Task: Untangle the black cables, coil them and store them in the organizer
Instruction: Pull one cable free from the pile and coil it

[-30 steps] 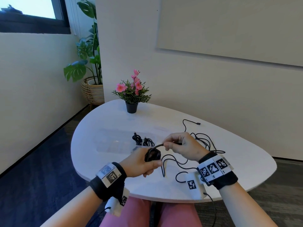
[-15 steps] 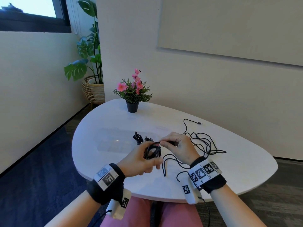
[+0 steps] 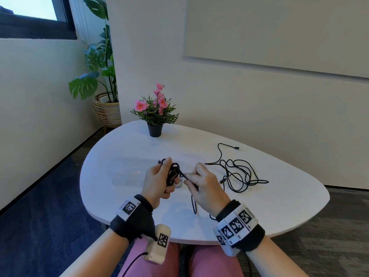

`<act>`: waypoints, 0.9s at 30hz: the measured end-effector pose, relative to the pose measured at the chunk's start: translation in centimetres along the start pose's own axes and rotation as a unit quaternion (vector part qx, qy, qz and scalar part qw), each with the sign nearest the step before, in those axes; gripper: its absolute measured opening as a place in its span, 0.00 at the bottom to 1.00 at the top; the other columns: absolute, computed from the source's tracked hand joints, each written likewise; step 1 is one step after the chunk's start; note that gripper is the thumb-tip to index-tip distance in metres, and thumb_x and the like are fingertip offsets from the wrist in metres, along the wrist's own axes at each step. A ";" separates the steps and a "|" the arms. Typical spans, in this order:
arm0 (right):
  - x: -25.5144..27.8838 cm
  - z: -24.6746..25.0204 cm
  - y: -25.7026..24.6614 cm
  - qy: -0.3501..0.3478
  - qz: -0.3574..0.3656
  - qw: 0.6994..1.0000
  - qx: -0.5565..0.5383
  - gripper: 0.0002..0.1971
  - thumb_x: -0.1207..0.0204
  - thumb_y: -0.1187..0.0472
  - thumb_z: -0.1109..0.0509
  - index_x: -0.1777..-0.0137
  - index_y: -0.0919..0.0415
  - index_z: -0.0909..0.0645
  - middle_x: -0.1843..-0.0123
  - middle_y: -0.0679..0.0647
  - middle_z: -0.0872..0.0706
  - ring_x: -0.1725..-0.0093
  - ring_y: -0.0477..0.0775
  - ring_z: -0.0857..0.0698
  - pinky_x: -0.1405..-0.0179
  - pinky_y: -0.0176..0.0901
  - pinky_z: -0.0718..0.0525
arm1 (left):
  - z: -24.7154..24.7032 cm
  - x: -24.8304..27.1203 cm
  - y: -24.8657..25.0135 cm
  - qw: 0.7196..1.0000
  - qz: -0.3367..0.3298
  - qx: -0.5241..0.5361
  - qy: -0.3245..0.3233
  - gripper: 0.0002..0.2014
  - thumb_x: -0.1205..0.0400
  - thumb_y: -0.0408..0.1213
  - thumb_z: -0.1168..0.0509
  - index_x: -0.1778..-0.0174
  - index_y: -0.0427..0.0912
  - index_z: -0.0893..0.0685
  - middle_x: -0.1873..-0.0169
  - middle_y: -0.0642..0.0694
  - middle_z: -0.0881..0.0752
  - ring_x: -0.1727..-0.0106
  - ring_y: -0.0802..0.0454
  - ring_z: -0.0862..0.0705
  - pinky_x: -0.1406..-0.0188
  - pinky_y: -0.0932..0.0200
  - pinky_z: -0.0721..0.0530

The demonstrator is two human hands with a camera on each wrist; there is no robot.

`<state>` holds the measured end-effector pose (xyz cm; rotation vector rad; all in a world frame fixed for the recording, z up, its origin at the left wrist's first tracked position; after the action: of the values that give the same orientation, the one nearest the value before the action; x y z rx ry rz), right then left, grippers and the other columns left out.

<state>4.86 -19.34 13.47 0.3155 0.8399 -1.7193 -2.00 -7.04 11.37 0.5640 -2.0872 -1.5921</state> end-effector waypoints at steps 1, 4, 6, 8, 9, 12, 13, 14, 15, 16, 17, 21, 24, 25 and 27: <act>0.4 -0.2 -0.2 -0.008 0.001 1.000 0.005 0.10 0.21 0.63 0.36 0.59 0.70 0.18 0.60 0.51 0.33 0.68 0.49 0.29 0.67 0.32 0.30 | -0.1 -0.1 -0.1 1.000 0.016 0.005 0.005 0.22 0.15 0.54 0.45 0.61 0.37 0.25 0.76 0.43 0.22 0.83 0.54 0.37 0.84 0.69 0.43; 1.3 -0.5 -0.6 -0.025 -0.002 0.999 0.028 0.13 0.20 0.62 0.39 0.62 0.70 0.22 0.60 0.53 0.33 0.71 0.54 0.27 0.69 0.41 0.26 | -0.3 -0.3 -0.7 0.999 0.045 0.001 0.017 0.23 0.15 0.56 0.47 0.64 0.39 0.27 0.78 0.44 0.24 0.84 0.54 0.38 0.84 0.69 0.44; 1.8 -0.5 -1.2 -0.037 -0.003 0.998 0.054 0.07 0.23 0.68 0.35 0.63 0.68 0.22 0.59 0.51 0.34 0.73 0.54 0.27 0.72 0.43 0.24 | -0.5 -0.5 -1.1 0.999 0.038 -0.027 0.020 0.24 0.15 0.57 0.47 0.65 0.39 0.26 0.80 0.45 0.25 0.84 0.54 0.39 0.83 0.68 0.45; 2.2 -0.4 -1.8 -0.047 -0.002 0.996 0.079 0.08 0.27 0.73 0.30 0.64 0.65 0.25 0.58 0.49 0.35 0.75 0.51 0.30 0.75 0.37 0.26 | -0.8 -0.5 -1.4 0.998 0.033 -0.057 0.017 0.25 0.15 0.57 0.48 0.64 0.38 0.26 0.81 0.46 0.26 0.84 0.54 0.39 0.81 0.67 0.44; 2.4 -0.2 -2.0 -0.047 0.004 0.996 0.080 0.09 0.29 0.74 0.29 0.64 0.64 0.25 0.58 0.47 0.37 0.74 0.47 0.33 0.75 0.32 0.29 | -0.9 -0.4 -1.5 0.997 0.033 -0.067 0.010 0.25 0.15 0.57 0.48 0.62 0.38 0.26 0.81 0.47 0.26 0.83 0.54 0.39 0.80 0.67 0.45; 2.8 0.9 -2.1 0.006 -0.011 1.000 -0.011 0.02 0.28 0.70 0.28 0.58 0.65 0.17 0.60 0.45 0.34 0.67 0.37 0.31 0.63 0.19 0.31 | -1.0 0.3 -1.6 0.996 0.037 -0.067 -0.039 0.26 0.17 0.61 0.50 0.61 0.39 0.26 0.81 0.48 0.27 0.82 0.54 0.39 0.80 0.65 0.45; 2.9 1.4 -1.8 0.044 -0.040 0.996 -0.066 0.03 0.29 0.68 0.26 0.56 0.63 0.13 0.62 0.45 0.30 0.65 0.35 0.28 0.60 0.18 0.30 | -1.0 0.5 -1.5 0.995 0.049 -0.055 -0.059 0.27 0.18 0.63 0.50 0.61 0.40 0.27 0.80 0.48 0.28 0.82 0.55 0.39 0.80 0.65 0.46; 2.9 1.9 -1.4 0.075 -0.073 0.986 -0.133 0.05 0.31 0.66 0.24 0.56 0.60 0.12 0.63 0.45 0.26 0.64 0.35 0.24 0.60 0.20 0.28 | -1.0 0.9 -1.4 0.994 0.071 -0.036 -0.078 0.28 0.20 0.66 0.51 0.62 0.40 0.28 0.79 0.49 0.29 0.81 0.56 0.40 0.82 0.66 0.46; 3.0 2.1 -1.1 0.090 -0.096 0.970 -0.207 0.06 0.33 0.65 0.21 0.56 0.58 0.11 0.63 0.45 0.23 0.64 0.38 0.21 0.61 0.23 0.26 | -0.9 1.2 -1.4 0.991 0.095 -0.010 -0.093 0.28 0.22 0.67 0.51 0.61 0.42 0.30 0.79 0.49 0.30 0.81 0.57 0.41 0.83 0.68 0.47; 3.0 2.0 -0.9 0.093 -0.103 0.952 -0.273 0.07 0.34 0.63 0.19 0.56 0.57 0.11 0.62 0.47 0.21 0.64 0.41 0.20 0.61 0.27 0.24 | -0.9 1.4 -1.3 0.987 0.115 0.020 -0.107 0.28 0.23 0.68 0.52 0.59 0.43 0.32 0.78 0.50 0.31 0.81 0.57 0.42 0.83 0.68 0.48; 3.0 1.9 -0.8 0.089 -0.098 0.939 -0.317 0.08 0.35 0.61 0.19 0.56 0.56 0.11 0.60 0.48 0.20 0.63 0.45 0.19 0.61 0.31 0.22 | -0.9 1.7 -1.2 0.984 0.128 0.046 -0.117 0.28 0.23 0.69 0.52 0.57 0.44 0.33 0.78 0.50 0.32 0.81 0.57 0.43 0.83 0.68 0.50; 2.7 1.2 -0.9 0.035 -0.066 0.935 -0.347 0.10 0.28 0.63 0.24 0.48 0.53 0.11 0.48 0.48 0.18 0.53 0.47 0.16 0.52 0.43 0.16 | -0.6 2.0 -0.8 0.973 0.141 0.111 -0.143 0.30 0.20 0.68 0.56 0.62 0.43 0.29 0.77 0.49 0.32 0.80 0.58 0.43 0.81 0.68 0.52; 2.2 1.0 -1.1 -0.002 -0.049 0.941 -0.335 0.11 0.23 0.60 0.29 0.43 0.58 0.13 0.43 0.50 0.15 0.39 0.52 0.16 0.40 0.49 0.17 | -0.2 1.9 -0.1 0.972 0.131 0.142 -0.136 0.21 0.21 0.53 0.55 0.64 0.41 0.27 0.77 0.48 0.33 0.81 0.57 0.42 0.81 0.69 0.52; 2.0 1.2 -1.0 -0.004 -0.055 0.940 -0.337 0.12 0.22 0.56 0.31 0.42 0.59 0.14 0.44 0.51 0.14 0.38 0.54 0.17 0.38 0.50 0.18 | -0.1 1.9 0.2 0.973 0.123 0.144 -0.131 0.18 0.23 0.50 0.55 0.64 0.41 0.27 0.77 0.47 0.33 0.81 0.57 0.42 0.81 0.69 0.52; 1.6 1.5 -0.8 -0.004 -0.087 0.934 -0.347 0.19 0.21 0.48 0.34 0.39 0.62 0.15 0.47 0.53 0.13 0.37 0.54 0.17 0.36 0.49 0.21 | 0.2 2.0 0.6 0.974 0.108 0.156 -0.122 0.15 0.23 0.47 0.56 0.63 0.43 0.28 0.78 0.47 0.32 0.82 0.56 0.41 0.82 0.70 0.51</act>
<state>3.91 -21.45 13.82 -0.2530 1.4348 -1.4645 -3.73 -7.89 12.15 0.2348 -2.5082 -1.2720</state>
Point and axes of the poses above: each hand's wrist, its own x-axis away from the middle knuckle, its own z-axis out of the back of the hand, y = z × x, the point moved 4 cm from there along -x, towards the middle knuckle
